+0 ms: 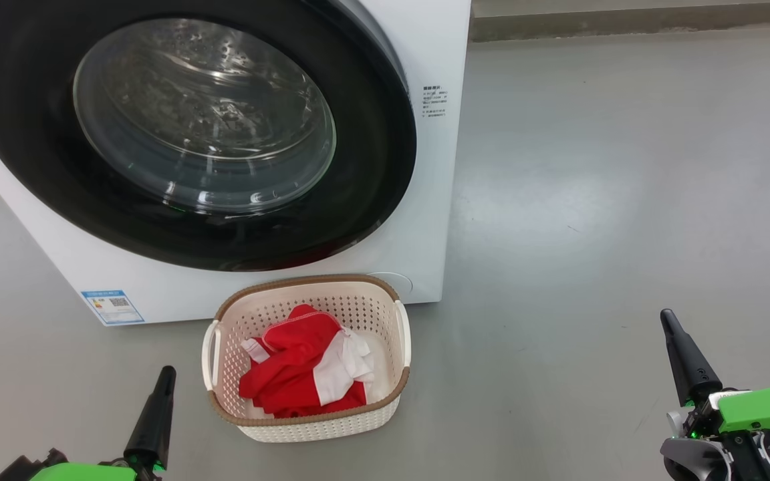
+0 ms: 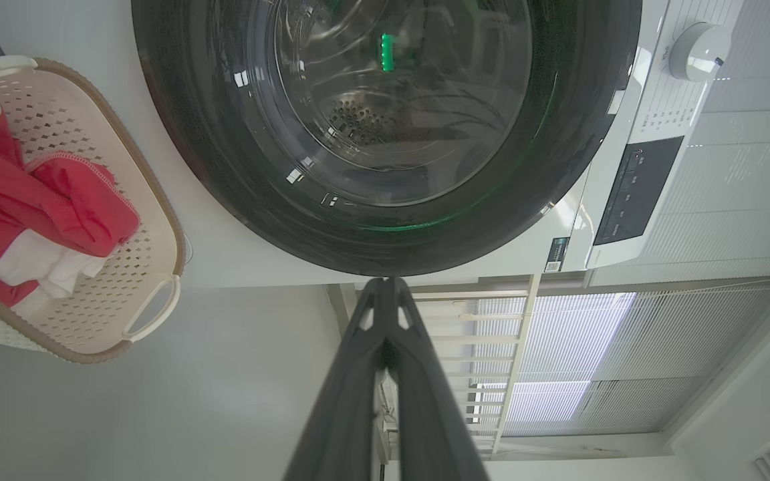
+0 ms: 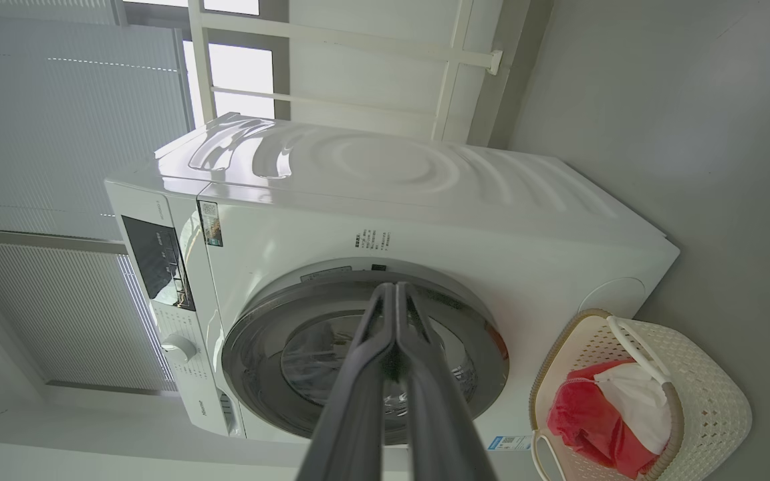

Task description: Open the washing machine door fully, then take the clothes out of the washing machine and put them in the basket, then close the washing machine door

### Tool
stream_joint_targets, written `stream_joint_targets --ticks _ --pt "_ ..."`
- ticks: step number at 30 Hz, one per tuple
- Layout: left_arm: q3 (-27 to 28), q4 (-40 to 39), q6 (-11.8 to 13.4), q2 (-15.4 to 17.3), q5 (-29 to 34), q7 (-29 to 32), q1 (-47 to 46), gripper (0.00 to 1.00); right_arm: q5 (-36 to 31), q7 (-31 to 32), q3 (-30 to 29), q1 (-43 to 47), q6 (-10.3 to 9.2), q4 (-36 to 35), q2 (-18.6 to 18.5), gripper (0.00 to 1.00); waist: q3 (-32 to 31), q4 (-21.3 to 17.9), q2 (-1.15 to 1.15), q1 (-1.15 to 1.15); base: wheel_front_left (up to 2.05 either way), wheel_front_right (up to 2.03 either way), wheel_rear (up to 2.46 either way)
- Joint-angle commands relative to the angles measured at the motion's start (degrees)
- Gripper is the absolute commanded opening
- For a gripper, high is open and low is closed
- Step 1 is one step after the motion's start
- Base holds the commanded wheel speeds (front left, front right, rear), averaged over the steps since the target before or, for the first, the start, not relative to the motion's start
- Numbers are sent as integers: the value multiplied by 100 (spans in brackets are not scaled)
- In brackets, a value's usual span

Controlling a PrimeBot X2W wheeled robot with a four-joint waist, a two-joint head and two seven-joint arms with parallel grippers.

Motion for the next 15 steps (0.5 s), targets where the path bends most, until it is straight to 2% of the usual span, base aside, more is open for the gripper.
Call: stream_joint_targets --ticks 1,15 --pt "178 -113 -40 60 -59 49 -225 0 17 28 104 -234 -3 -142 -64 0 0 0 0 0 0 0 0" --pt "176 -114 -40 60 -61 48 -225 0 2 43 86 -235 -3 -141 -51 0 0 0 0 0 0 0 0"
